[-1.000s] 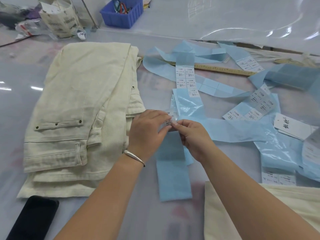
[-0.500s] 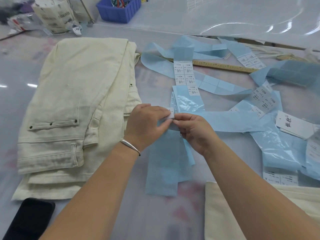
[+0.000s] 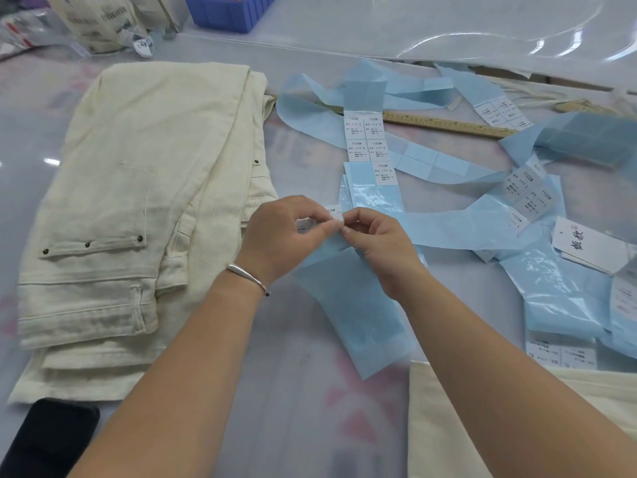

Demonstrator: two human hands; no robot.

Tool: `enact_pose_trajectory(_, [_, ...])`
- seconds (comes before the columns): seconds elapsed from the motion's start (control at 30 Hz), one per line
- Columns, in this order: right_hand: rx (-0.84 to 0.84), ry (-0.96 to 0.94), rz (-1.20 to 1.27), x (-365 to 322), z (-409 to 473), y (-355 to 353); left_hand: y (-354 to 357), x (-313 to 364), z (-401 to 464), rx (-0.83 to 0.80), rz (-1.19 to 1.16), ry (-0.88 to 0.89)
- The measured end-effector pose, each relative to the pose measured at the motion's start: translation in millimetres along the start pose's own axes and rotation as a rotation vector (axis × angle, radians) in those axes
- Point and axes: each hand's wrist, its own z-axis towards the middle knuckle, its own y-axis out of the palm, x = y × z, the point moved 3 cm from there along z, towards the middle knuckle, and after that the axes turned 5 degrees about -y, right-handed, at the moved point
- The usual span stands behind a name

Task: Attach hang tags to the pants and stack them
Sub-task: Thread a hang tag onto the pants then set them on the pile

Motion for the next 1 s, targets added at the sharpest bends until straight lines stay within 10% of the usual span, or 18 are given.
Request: enact_pose_trajectory(1.0, [-0.095, -0.108, -0.192, -14.7, 3.4, -2.3, -4.1, 0.8, 8.5, -0.076, 0.053, 0.070])
